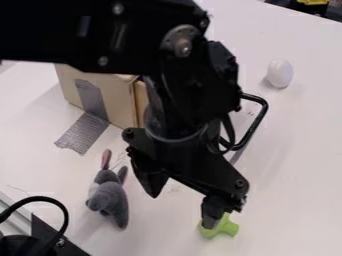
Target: The robot's arm closed the drawer.
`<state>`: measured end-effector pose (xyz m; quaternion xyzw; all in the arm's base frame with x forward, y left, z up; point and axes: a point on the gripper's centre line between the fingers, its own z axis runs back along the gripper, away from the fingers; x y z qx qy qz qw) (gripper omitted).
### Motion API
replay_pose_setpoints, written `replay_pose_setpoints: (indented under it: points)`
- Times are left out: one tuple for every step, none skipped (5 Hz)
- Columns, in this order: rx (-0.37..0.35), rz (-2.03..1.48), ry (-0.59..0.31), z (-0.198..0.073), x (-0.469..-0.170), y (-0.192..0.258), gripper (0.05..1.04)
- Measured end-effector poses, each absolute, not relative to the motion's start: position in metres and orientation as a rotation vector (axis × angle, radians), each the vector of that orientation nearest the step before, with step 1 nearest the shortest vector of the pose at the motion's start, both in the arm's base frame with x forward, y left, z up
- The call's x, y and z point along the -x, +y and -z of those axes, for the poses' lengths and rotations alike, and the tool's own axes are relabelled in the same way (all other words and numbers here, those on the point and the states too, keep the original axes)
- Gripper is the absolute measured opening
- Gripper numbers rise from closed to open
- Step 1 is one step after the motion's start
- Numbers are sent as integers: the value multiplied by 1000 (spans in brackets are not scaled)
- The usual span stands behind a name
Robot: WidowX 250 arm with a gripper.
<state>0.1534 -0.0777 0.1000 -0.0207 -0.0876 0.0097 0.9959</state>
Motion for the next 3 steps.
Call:
replay_pose_setpoints:
  points:
    - [35,-19,-165,-97,-151,-77,1001]
    - [26,-7,-169,-94,-192,-84,1001]
    - [-1,22,-180,-88,-239,-91,1001]
